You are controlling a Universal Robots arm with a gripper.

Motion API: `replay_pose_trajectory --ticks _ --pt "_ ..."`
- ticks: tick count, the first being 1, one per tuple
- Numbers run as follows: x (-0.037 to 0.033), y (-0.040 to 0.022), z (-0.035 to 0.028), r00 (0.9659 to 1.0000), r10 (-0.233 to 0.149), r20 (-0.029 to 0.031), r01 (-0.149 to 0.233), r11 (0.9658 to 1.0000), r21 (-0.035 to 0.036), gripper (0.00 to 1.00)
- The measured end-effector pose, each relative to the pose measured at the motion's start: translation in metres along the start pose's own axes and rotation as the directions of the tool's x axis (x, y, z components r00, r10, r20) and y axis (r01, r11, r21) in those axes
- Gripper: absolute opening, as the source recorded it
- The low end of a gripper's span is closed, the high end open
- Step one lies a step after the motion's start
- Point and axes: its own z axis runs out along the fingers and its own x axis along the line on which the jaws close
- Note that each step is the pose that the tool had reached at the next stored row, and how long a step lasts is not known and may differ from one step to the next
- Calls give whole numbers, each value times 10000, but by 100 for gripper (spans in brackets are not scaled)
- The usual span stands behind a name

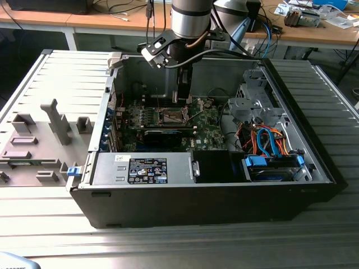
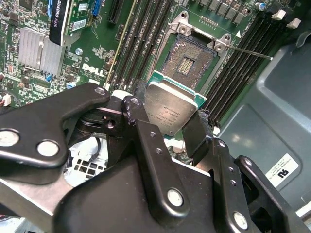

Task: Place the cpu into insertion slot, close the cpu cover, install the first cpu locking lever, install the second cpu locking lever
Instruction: 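Place the cpu into insertion slot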

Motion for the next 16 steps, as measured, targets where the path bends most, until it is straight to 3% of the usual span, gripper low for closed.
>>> replay_pose_trajectory --ticks 16 --pt "0 0 26 10000 0 0 0 10000 0 54"
